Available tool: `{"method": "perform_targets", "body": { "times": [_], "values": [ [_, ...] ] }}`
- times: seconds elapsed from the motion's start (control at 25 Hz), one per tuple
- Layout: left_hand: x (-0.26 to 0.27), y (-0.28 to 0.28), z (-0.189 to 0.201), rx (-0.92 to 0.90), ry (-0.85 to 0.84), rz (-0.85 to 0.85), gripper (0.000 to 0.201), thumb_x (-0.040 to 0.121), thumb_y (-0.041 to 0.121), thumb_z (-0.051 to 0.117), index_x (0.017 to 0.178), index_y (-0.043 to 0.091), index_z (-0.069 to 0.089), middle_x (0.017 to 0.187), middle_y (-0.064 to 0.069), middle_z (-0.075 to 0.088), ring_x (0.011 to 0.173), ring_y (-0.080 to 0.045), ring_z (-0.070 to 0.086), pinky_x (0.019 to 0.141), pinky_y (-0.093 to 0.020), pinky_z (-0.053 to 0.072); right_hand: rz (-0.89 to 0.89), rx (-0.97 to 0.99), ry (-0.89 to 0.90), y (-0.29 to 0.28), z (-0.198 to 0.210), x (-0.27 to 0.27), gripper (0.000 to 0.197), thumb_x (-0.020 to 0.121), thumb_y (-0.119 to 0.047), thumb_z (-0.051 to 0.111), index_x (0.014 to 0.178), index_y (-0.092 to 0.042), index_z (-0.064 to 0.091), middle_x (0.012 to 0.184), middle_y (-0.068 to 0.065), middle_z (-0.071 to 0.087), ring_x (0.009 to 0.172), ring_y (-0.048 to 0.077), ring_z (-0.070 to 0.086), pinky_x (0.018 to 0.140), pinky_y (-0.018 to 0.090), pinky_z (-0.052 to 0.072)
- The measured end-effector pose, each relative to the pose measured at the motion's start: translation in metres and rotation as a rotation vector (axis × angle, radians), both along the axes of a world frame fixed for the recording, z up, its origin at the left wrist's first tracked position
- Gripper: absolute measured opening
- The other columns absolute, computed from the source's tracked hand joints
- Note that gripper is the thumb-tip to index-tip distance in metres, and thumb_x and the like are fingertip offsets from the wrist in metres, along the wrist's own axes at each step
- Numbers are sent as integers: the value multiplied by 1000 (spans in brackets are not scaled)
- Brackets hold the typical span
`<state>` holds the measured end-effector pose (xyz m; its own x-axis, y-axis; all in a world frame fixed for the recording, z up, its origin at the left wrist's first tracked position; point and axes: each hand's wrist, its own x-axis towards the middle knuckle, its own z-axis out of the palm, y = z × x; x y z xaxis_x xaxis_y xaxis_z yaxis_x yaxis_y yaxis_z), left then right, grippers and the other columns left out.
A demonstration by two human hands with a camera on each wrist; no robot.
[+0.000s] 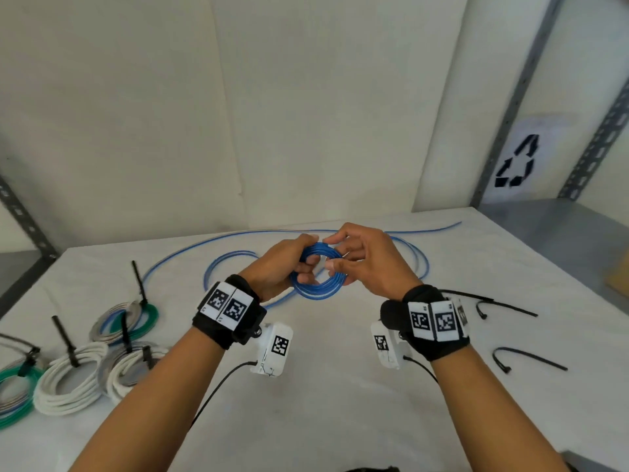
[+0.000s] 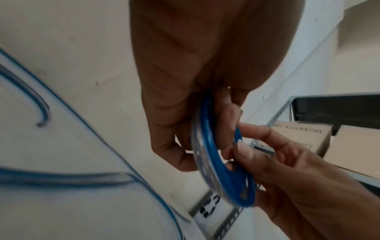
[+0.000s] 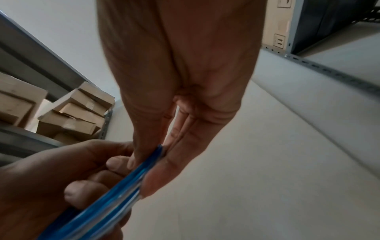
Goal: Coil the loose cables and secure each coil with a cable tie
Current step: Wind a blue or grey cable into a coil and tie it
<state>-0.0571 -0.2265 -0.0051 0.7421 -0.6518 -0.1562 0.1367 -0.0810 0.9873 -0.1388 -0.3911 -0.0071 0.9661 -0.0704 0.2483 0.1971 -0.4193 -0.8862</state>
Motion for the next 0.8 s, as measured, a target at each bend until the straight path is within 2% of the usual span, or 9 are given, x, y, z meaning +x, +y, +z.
{"method": "perform_targets", "body": {
  "times": [0.12, 0.2, 0.28, 0.36, 0.44, 0.52, 0.6, 0.68, 0.8],
  "values": [
    [-14, -36, -14, 12, -1, -28, 41, 107, 27, 37, 68, 16, 39, 55, 5, 31, 45, -12, 23, 55, -26, 33, -65, 2, 99, -36, -6, -15, 22, 88, -10, 76, 108, -9, 68, 90, 13, 74, 76, 24, 75, 61, 32, 59],
    [-26, -53, -25, 43, -16, -42, 41, 107, 25, 37, 67, 16, 37, 51, 7, 32, 42, -11, 23, 56, -28, 32, -184, -75, 188, -70, -14, -20, 10, 93, -14, 71, 101, -10, 71, 93, 13, 74, 73, 23, 72, 66, 35, 59],
    [-34, -62, -32, 59, -30, -52, 41, 107, 24, 38, 67, 16, 38, 51, 7, 33, 42, -11, 23, 57, -28, 33, -328, -372, 334, -108, -27, -19, 7, 91, -14, 72, 98, -14, 72, 101, 11, 74, 78, 22, 68, 74, 34, 57],
    [-39, -65, -35, 62, -44, -64, 40, 106, 25, 40, 67, 16, 39, 53, 7, 34, 43, -11, 24, 57, -28, 33, -364, -746, 559, -131, -46, -16, 22, 84, -19, 80, 105, -18, 73, 118, 7, 70, 98, 22, 65, 87, 30, 52],
    [-41, -65, -35, 58, -59, -64, 40, 106, 25, 40, 67, 16, 41, 53, 7, 36, 44, -11, 25, 56, -28, 34, -338, -898, 693, -135, -63, -11, 35, 81, -22, 84, 112, -17, 71, 125, 7, 63, 110, 26, 63, 95, 34, 52],
    [-42, -64, -36, 53, -63, -59, 37, 106, 26, 41, 72, 13, 43, 55, 5, 36, 45, -12, 26, 52, -25, 34, -360, -954, 719, -133, -73, -5, 37, 82, -20, 81, 117, -13, 69, 125, 12, 62, 110, 30, 64, 95, 37, 54],
    [-42, -61, -40, 43, -61, -64, 28, 106, 27, 41, 85, 9, 47, 56, 6, 36, 46, -12, 27, 48, -22, 33, -398, -965, 718, -132, -78, 1, 35, 85, -16, 77, 117, -8, 67, 123, 15, 64, 108, 32, 65, 92, 37, 55],
    [-42, -59, -45, 44, -62, -72, 23, 106, 27, 41, 95, 8, 47, 56, 7, 36, 46, -12, 27, 48, -21, 33, -425, -963, 701, -135, -82, 6, 33, 85, -16, 76, 116, -7, 66, 122, 15, 63, 108, 33, 65, 89, 37, 55],
    [-40, -56, -50, 29, -41, -67, 21, 106, 27, 40, 99, 9, 47, 57, 7, 35, 47, -11, 25, 49, -22, 30, -443, -950, 691, -139, -85, 7, 29, 85, -17, 75, 112, -9, 67, 119, 15, 64, 105, 33, 65, 87, 37, 56]
  ]
}}
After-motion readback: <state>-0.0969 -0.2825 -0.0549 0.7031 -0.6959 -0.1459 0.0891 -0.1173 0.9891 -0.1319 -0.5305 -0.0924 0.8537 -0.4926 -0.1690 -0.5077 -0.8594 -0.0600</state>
